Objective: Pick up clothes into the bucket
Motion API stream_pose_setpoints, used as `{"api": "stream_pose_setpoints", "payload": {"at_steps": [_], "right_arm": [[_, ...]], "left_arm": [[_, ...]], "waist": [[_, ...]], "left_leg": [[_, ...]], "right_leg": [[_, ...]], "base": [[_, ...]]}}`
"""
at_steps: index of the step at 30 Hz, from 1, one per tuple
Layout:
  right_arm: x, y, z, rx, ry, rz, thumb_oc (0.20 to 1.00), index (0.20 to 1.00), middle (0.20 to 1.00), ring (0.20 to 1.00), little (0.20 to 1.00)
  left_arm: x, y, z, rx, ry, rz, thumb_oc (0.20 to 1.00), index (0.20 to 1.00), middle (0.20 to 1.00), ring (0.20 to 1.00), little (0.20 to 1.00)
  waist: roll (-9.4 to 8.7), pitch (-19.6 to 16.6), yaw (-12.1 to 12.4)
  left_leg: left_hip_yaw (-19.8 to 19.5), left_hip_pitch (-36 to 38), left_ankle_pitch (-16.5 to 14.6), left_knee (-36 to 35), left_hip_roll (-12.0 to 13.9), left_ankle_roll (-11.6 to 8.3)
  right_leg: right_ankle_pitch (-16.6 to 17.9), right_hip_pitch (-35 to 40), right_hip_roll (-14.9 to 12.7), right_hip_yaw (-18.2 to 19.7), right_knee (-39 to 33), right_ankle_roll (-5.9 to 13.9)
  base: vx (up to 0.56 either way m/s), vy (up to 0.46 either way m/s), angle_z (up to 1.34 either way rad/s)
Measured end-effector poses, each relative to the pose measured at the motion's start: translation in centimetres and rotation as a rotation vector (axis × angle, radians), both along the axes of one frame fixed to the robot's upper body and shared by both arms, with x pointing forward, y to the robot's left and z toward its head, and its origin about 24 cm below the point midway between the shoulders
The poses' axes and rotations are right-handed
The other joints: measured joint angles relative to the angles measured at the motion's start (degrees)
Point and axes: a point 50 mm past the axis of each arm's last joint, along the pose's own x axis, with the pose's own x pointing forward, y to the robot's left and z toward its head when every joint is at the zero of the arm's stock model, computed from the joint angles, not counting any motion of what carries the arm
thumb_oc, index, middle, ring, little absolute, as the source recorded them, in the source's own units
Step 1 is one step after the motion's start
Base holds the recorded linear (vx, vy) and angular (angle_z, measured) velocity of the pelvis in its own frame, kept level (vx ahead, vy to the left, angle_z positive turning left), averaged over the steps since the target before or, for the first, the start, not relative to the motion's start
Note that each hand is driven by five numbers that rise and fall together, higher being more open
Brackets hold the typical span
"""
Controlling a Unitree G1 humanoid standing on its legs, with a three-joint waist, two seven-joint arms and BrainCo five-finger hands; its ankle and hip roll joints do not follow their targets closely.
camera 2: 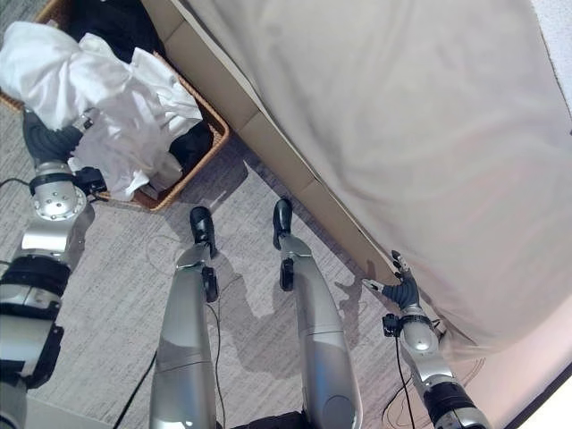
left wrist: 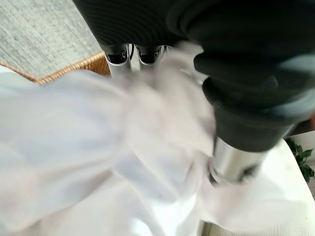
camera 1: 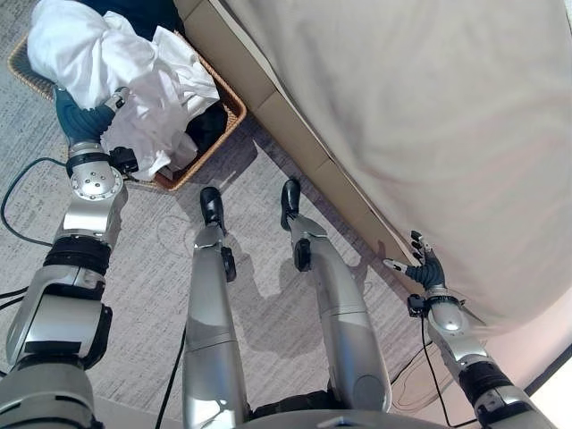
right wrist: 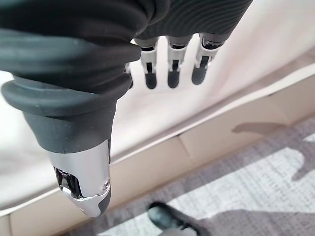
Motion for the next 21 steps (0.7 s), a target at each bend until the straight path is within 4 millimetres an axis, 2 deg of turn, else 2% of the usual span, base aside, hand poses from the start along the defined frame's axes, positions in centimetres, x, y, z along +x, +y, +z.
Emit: {"api": "stream_pose_setpoints", "payload": {"at_steps": [8, 14, 19, 20, 21], "right_arm": [[0.1, 0.4, 0.1, -0.006, -0.004, 0.026, 1.000, 1.000, 1.000, 1.000, 1.000], [0.1, 0.3, 0.2, -0.010, -0.006, 0.036, 1.000, 1.000, 1.000, 1.000, 1.000], [0.2, 0.8, 0.1, -0.009, 0.000, 0.056, 1.000, 1.000, 1.000, 1.000, 1.000], [0.3, 1.0, 0.1, -0.004, -0.004, 0.056, 1.000, 1.000, 1.000, 1.000, 1.000], [0.4, 1.3, 0.1, 0.006, -0.007, 0.058, 1.000, 1.000, 1.000, 1.000, 1.000]], "left_arm": [[0.2, -0.2, 0.3, -0.022, -0.001, -0.056, 1.000, 1.000, 1.000, 1.000, 1.000], [0.5, -0.7, -0.2, -0.031, 0.013, -0.078, 1.000, 1.000, 1.000, 1.000, 1.000], [0.7, -0.7, -1.9, -0.067, 0.066, -0.056, 1.000, 1.000, 1.000, 1.000, 1.000], [0.5, -0.7, -2.8, -0.091, 0.077, -0.052, 1.000, 1.000, 1.000, 1.000, 1.000], [0.2, -0.8, -4.6, -0.138, 0.099, -0.047, 1.000, 1.000, 1.000, 1.000, 1.000]], "waist": [[-0.03, 0.0, 0.0], [-0.04, 0.0, -0.1], [-0.06, 0.0, 0.0], [-0.06, 0.0, 0.2], [-0.07, 0.0, 0.2]], "left_leg": [[0.0, 0.0, 0.0, -0.3, -0.1, 0.09], [0.3, 0.0, 0.4, -1.2, -0.1, 0.54], [0.8, 1.6, 0.6, -2.4, -0.1, 0.79], [1.0, 2.6, 0.7, -3.0, -0.1, 0.87], [1.6, 4.4, 0.8, -3.8, -0.2, 1.08]], "right_leg": [[0.2, 0.0, 0.0, 0.1, -1.0, 0.72], [0.9, 0.1, 0.0, 0.2, -2.0, 0.86], [1.3, 1.3, -0.2, 0.4, -2.3, 0.49], [1.3, 2.1, -0.2, 0.6, -2.7, 0.48], [1.3, 3.4, -0.3, 0.9, -3.0, 0.46]], "base": [[-0.01, 0.014, 0.00], [-0.01, -0.003, 0.00], [0.00, 0.000, 0.00], [0.00, 0.000, 0.00], [0.00, 0.000, 0.00]]}}
